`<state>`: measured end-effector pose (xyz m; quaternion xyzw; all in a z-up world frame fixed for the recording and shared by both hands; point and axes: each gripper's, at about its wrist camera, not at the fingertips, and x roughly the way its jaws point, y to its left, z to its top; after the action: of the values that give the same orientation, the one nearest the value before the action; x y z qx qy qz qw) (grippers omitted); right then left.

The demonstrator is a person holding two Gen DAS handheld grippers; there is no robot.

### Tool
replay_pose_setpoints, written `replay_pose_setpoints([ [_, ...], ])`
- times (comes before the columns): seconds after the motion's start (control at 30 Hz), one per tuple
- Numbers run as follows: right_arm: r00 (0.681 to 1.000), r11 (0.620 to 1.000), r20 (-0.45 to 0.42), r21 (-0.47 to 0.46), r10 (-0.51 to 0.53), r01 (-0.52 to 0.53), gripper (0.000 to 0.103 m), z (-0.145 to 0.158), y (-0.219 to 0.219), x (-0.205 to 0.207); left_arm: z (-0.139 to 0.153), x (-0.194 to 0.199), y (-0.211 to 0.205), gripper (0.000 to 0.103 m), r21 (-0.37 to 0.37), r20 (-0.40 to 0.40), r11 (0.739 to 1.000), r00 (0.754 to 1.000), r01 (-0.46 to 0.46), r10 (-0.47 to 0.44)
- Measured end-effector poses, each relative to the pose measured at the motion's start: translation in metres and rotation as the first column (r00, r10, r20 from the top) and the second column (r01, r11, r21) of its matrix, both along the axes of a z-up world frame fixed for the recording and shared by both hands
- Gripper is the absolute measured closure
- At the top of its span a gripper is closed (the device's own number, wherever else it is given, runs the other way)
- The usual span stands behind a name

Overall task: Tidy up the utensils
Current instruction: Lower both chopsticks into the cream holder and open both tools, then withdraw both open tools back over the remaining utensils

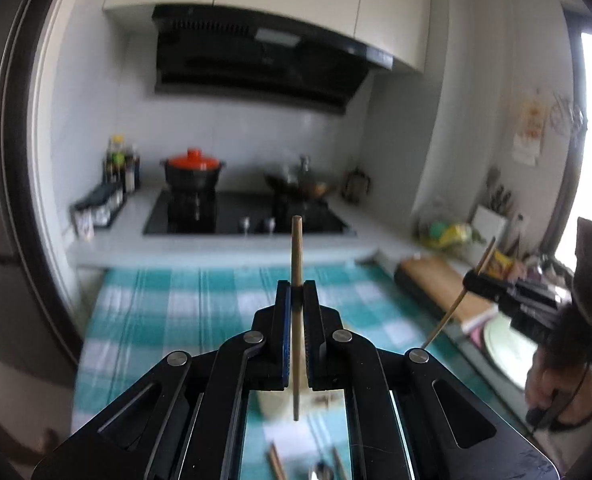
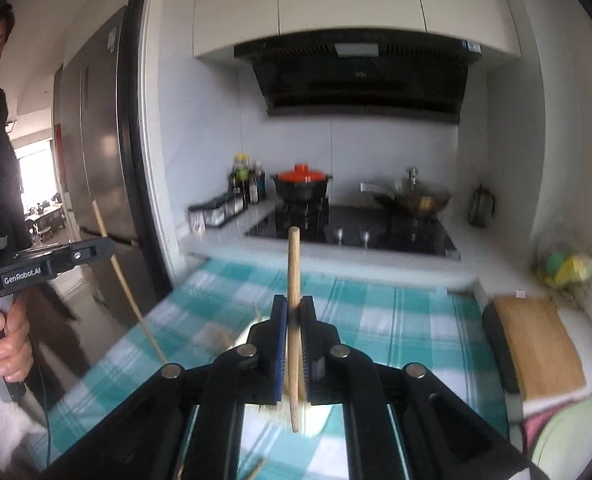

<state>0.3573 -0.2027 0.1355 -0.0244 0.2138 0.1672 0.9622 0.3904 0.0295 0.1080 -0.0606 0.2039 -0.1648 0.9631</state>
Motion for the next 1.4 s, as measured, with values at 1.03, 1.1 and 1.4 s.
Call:
replay_pose_setpoints([
  [1.03,0.959,0.999,-0.281,-0.046,-0.036,0.024,0.054,-0.127,-0.018,0.057,-0.154,0.061,-0.022,0.03,0.096,-0.451,0.993,0.892,0.069,-0.018],
  [1.1,0.946,0.997,-0.321,-0.069,-0.039,0.017,0.053,-0.142,-0.029,0.023,-0.167,0.041,-0.014,0.03,0.13,-0.497,0.987,0.868,0.093,-0.017],
  [1.4,0.863,0.978,-0.499,-0.206,-0.082,-0.026,0.053,-0.23,-0.056,-0.122,-0.256,-0.091,0.024,0.029,0.229,-0.571,0.972,0.816,0.052,0.09],
])
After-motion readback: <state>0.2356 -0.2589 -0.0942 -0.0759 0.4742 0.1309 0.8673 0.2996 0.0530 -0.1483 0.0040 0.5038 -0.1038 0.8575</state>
